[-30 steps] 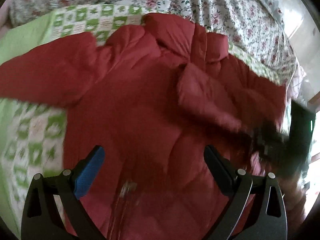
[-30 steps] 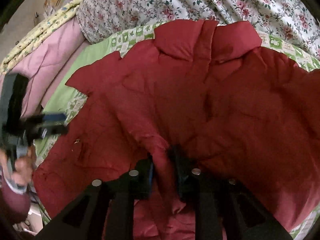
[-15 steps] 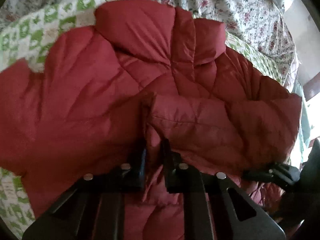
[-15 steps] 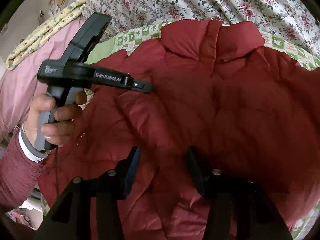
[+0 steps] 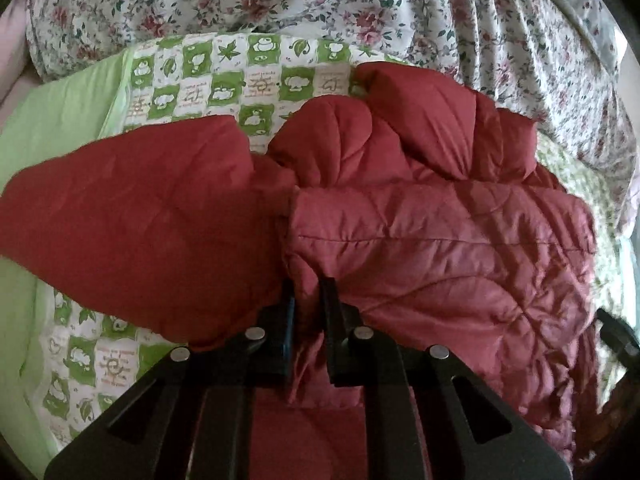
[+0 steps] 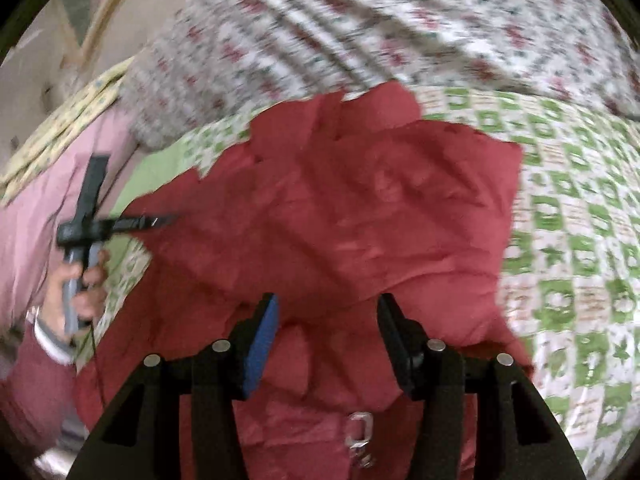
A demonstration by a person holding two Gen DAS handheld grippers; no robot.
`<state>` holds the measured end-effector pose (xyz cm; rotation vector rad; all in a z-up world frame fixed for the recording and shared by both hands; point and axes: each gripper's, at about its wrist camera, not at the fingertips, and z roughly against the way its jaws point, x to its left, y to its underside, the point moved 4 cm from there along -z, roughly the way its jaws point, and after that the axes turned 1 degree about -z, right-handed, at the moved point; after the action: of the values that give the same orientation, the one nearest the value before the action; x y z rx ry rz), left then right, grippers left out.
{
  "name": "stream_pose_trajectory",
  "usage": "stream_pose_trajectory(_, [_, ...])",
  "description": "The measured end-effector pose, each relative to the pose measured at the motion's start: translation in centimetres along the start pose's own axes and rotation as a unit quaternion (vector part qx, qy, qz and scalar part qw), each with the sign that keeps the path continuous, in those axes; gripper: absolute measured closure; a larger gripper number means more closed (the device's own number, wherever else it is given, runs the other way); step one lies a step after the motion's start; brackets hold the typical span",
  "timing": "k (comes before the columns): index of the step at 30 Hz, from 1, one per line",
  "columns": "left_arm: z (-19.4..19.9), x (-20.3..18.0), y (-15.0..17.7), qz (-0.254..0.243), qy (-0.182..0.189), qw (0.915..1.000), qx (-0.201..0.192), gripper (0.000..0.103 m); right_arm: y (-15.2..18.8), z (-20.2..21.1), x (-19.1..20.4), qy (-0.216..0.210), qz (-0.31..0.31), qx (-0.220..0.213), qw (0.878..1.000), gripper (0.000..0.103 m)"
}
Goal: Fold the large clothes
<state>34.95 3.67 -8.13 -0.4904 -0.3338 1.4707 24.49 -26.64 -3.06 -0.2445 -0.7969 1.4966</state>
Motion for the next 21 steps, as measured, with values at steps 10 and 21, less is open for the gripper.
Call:
stream_pose_trajectory(10, [4.7, 0.9, 1.0, 0.034, 0.033, 0.9974, -0.054, 0.086, -1.6, -4.6, -2.6, 0.074, 0.007, 0.014, 0.997, 0.049])
stream_pose_trajectory(21, [0.0, -3.2, 1.9, -0.023, 0.056, 0.9981, 0.009, 0.086, -1.2, -4.9, -2.7, 0.090, 0.001, 0.022, 0.996, 0.049])
